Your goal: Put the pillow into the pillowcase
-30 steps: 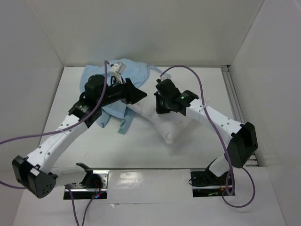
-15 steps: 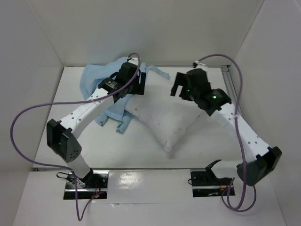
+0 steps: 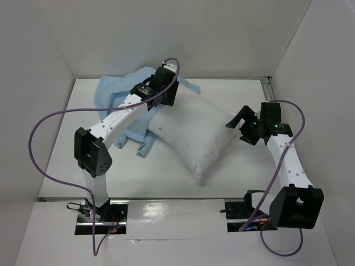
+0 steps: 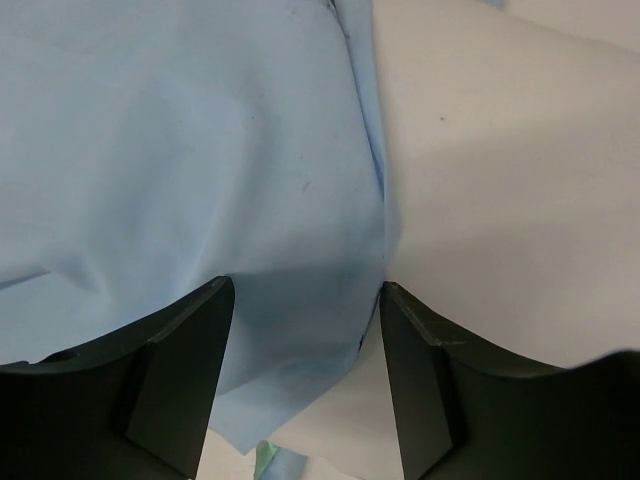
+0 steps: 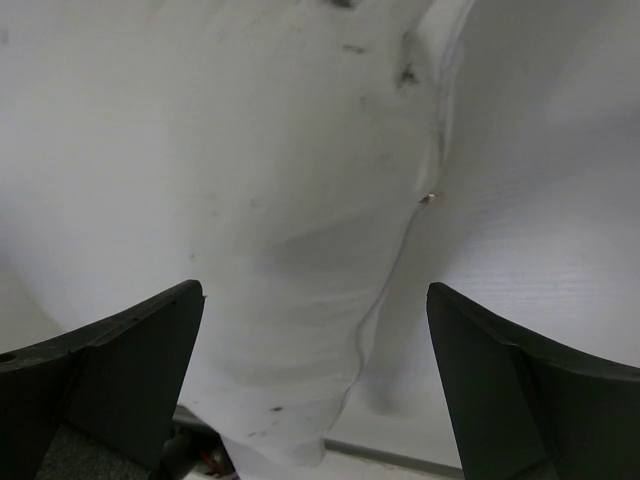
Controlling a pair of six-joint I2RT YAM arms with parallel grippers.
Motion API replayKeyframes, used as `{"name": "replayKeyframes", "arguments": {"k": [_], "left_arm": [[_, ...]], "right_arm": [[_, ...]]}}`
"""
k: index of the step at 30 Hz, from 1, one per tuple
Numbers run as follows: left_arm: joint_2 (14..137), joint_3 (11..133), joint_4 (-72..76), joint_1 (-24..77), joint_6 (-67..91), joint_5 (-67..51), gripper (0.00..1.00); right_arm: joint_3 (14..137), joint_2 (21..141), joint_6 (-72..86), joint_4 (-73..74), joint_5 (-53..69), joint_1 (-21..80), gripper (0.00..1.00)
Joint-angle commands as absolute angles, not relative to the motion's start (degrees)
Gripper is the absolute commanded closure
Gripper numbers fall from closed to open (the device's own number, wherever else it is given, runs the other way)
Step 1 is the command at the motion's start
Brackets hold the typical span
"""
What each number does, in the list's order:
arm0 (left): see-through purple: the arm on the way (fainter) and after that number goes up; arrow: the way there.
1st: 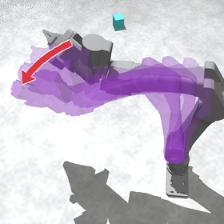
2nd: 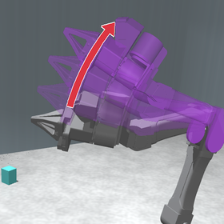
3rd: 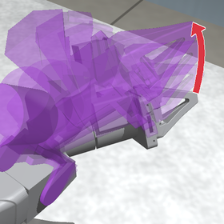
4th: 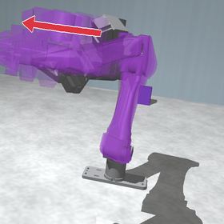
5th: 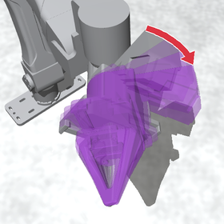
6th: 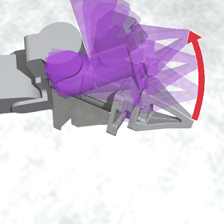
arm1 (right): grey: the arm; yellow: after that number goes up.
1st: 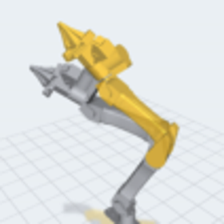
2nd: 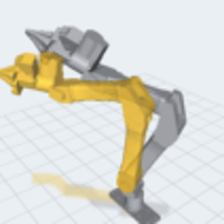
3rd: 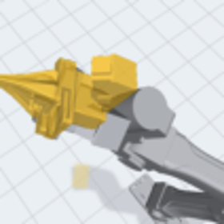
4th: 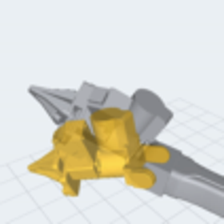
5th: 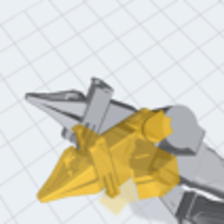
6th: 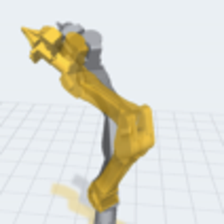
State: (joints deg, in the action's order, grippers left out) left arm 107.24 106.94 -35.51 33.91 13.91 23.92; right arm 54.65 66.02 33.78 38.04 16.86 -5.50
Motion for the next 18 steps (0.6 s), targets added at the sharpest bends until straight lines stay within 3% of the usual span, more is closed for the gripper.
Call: {"name": "replayKeyframes", "arguments": {"k": [1, 7, 10, 11, 12, 15, 16, 18], "left_arm": [[108.2, 109.6, -37.4, 33.9, 11.2, 23.9, 0.28], [108.9, 109.1, -38.0, 33.9, 10.6, 20.7, 0.3], [110.5, 111.5, -40.4, 33.9, 11.7, 22.1, 0.59], [111.3, 112.8, -41.1, 33.9, 12.6, 22.9, 0.82], [111.3, 113.5, -41.1, 33.9, 13.5, 22.9, 0.92], [110.5, 115.6, -41.1, 31.8, 15.2, 12.6, 1.0], [109.8, 116.1, -40.2, 31.8, 16.2, 9.2, 1.0], [109.8, 117.9, -38.9, 31.8, 16.8, 0.1, 1.0]], "right_arm": [[53.5, 66.5, 34.1, 32.1, 25.8, -4.5, 0.0], [49.7, 67.8, 37.4, 26.7, 28.0, -1.7, 0.0], [48.2, 69.0, 38.6, 23.6, 28.0, 0.5, 0.0], [47.6, 69.0, 38.6, 22.1, 28.0, 1.7, 0.03], [47.6, 69.7, 39.1, 21.0, 28.0, 2.4, 0.03], [47.0, 71.4, 41.3, 14.8, 29.9, 5.4, 0.34], [48.1, 73.3, 41.3, 13.5, 29.9, 6.1, 0.64], [52.8, 75.4, 41.3, 12.0, 29.4, 8.1, 0.93]]}}
